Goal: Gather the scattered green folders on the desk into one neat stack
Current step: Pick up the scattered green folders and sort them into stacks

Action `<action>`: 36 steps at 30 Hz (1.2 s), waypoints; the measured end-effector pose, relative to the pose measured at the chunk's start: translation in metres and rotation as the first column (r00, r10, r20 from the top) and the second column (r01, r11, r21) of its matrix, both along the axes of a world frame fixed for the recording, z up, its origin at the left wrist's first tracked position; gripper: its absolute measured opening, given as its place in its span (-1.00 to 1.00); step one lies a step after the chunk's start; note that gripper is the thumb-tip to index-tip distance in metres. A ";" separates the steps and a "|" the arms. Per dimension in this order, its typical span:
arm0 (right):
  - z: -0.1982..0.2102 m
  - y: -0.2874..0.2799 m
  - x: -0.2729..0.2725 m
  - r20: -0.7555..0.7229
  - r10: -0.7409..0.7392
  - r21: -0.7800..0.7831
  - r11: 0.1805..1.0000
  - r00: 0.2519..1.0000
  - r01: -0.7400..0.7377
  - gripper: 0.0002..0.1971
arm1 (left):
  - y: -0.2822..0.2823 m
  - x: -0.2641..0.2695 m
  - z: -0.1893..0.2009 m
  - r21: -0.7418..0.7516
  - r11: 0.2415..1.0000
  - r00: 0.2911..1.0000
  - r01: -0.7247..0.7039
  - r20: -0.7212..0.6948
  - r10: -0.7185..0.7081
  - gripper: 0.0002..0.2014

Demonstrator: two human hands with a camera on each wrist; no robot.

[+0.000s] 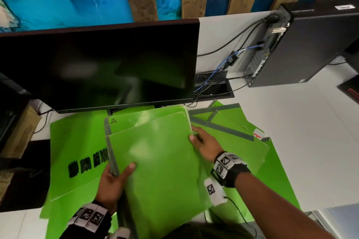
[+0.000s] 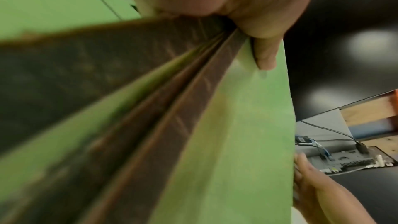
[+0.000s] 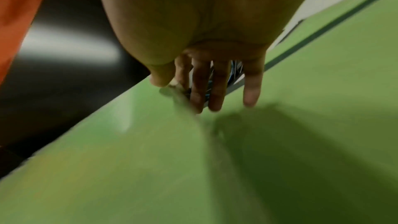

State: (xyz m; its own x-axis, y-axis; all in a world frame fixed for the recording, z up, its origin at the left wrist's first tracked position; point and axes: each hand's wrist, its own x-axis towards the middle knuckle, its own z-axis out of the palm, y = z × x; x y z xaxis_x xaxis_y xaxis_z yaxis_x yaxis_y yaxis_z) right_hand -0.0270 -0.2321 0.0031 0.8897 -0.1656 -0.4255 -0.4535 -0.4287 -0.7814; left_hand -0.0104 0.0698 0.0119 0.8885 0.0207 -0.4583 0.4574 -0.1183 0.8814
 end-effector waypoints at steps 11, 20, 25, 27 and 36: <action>-0.048 -0.119 -0.046 -0.305 -0.394 -0.652 0.750 0.867 0.111 0.09 | 0.090 0.007 -0.003 0.059 0.970 0.972 -0.236 0.020 0.235 -0.70; -0.047 -0.148 -0.060 -0.314 -0.645 -0.708 0.648 0.697 0.281 0.13 | 0.087 0.023 -0.013 0.117 0.962 0.969 -0.245 0.007 0.246 -0.60; -0.033 -0.185 -0.075 -0.126 -0.780 -0.454 0.594 0.613 0.664 -0.28 | 0.093 0.018 -0.015 0.136 0.962 0.971 -0.235 -0.012 0.239 -0.50; -0.019 -0.192 -0.065 -0.016 -0.784 -0.307 0.595 0.621 0.743 -0.38 | 0.097 0.018 -0.012 0.126 0.964 0.971 -0.236 -0.018 0.240 -0.43; 0.019 -0.168 -0.012 0.047 -0.603 0.022 0.798 0.796 0.603 -0.53 | 0.121 0.022 0.021 0.056 0.967 0.965 -0.248 0.097 0.242 -0.86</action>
